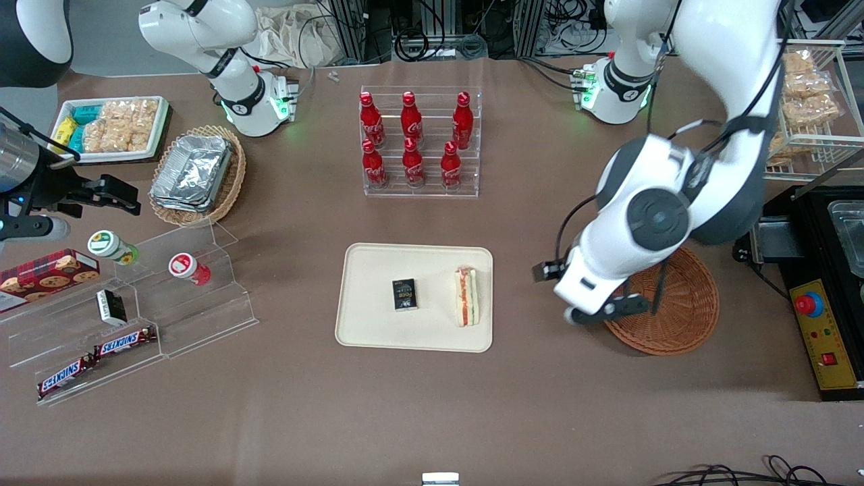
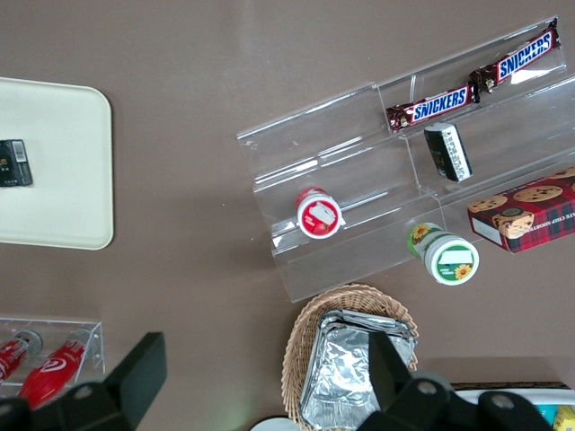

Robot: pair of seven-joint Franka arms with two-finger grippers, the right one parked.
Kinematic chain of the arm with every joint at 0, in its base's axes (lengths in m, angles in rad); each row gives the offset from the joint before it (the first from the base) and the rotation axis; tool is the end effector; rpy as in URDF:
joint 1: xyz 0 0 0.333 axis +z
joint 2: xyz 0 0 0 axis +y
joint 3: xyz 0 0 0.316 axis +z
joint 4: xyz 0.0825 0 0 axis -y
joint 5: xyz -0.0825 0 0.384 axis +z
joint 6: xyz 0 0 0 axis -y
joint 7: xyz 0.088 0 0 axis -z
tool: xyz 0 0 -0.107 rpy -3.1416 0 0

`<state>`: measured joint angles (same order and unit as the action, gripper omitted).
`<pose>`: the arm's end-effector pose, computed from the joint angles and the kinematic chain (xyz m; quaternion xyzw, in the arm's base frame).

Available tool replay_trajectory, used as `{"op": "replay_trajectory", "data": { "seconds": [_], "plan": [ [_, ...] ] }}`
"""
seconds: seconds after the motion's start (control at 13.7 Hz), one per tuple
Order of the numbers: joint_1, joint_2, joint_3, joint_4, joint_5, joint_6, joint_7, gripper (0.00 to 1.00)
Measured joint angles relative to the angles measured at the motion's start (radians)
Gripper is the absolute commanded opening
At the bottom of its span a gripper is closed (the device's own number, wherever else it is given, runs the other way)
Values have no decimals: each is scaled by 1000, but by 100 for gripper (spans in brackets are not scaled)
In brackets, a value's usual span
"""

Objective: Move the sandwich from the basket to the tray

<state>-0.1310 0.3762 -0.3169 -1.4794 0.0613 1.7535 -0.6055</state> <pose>0.6083 -0.2544 0.4624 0.9956 0.0798 -0.0501 0.0031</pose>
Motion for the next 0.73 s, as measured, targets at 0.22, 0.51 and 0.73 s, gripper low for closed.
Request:
{"op": "replay_trajectory", "data": {
  "seconds": [0.22, 0.51, 0.73],
  "plan": [
    [40, -136, 1, -115, -1, -10, 42, 99],
    [140, -206, 5, -129, -29, -63, 180, 99],
    [207, -249, 79, -139, -49, -109, 374, 99]
  ]
}}
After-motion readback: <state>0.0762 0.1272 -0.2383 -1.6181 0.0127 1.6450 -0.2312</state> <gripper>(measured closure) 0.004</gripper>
